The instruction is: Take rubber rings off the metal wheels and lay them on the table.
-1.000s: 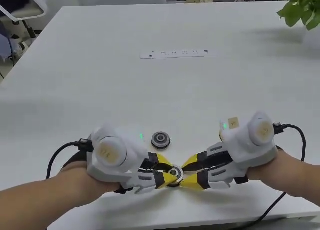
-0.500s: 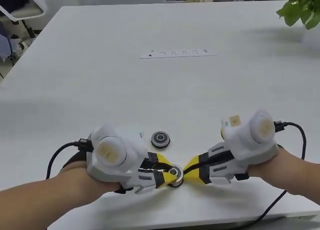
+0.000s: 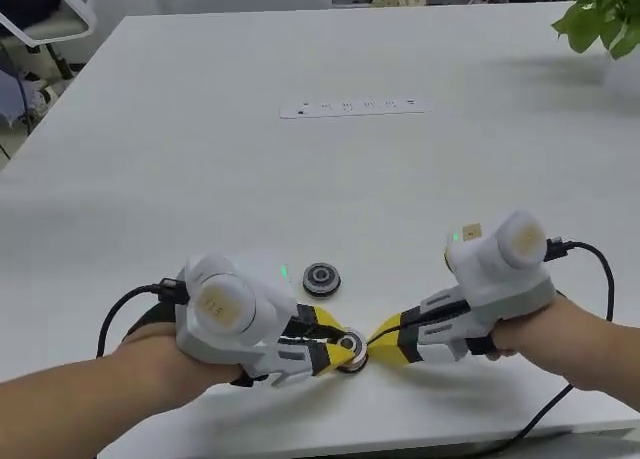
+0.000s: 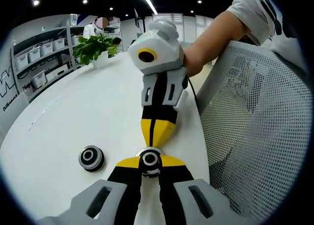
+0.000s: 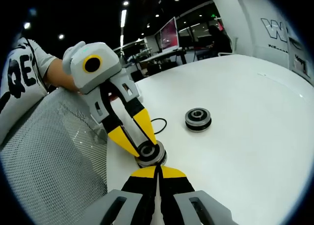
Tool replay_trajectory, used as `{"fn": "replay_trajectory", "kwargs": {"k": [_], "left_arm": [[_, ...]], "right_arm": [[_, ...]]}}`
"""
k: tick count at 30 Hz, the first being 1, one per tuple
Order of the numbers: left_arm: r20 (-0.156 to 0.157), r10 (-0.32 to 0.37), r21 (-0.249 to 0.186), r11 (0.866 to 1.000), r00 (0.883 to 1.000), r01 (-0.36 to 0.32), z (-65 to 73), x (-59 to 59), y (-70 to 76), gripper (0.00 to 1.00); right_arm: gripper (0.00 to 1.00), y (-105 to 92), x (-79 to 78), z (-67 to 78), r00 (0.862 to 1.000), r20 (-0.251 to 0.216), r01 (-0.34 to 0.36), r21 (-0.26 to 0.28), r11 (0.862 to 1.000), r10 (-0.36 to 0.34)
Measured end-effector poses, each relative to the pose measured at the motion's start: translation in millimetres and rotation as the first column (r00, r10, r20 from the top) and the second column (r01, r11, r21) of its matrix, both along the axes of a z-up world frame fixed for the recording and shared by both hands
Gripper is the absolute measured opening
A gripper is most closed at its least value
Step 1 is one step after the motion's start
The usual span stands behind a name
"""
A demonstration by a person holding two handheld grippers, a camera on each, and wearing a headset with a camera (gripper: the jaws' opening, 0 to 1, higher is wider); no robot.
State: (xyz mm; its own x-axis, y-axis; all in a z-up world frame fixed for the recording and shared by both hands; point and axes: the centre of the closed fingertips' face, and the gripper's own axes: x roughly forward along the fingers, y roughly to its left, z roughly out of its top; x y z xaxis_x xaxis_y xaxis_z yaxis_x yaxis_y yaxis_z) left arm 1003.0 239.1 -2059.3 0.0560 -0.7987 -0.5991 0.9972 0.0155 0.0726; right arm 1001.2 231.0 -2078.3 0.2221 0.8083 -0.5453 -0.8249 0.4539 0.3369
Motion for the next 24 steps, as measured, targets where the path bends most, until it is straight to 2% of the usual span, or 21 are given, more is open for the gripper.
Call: {"fn": "replay_trajectory", "kwargs": {"k": [10,15,17,19,24], "left_arm": [[-0.003,0.001,-0.002,1.000,1.000,-0.001,0.0,0.1,-0.1,0.07],[-0.002,0.001,-0.003,1.000,1.000,-0.001,0.2,0.3,-0.6,0.07],[-0.002,0.000,-0.003,1.000,1.000,0.000,0.2,0.3,-0.8,0.07],[-0.002,0.001,-0.004,1.000,1.000,-0.001,0.3,0.3,-1.0,0.07],[-0.001,0.002,-0.003,1.000,1.000,-0.002,0.2,0.0,-1.5,0.07]], "right_arm": [[0.00,-2.0,0.4,2.5,0.996,-0.072,0.056,0.058,0.997,-0.052],[0.00,-3.0,1.6,2.9,0.994,-0.087,0.073,0.072,0.995,-0.066],[0.00,-3.6,4.7,6.9,0.992,-0.088,0.096,0.097,0.991,-0.088],[0.00,-4.3,7.6,12.6,0.986,-0.117,0.130,0.135,0.982,-0.115],[0.00,-2.9,5.4,11.6,0.985,-0.128,0.133,0.139,0.981,-0.116]]}}
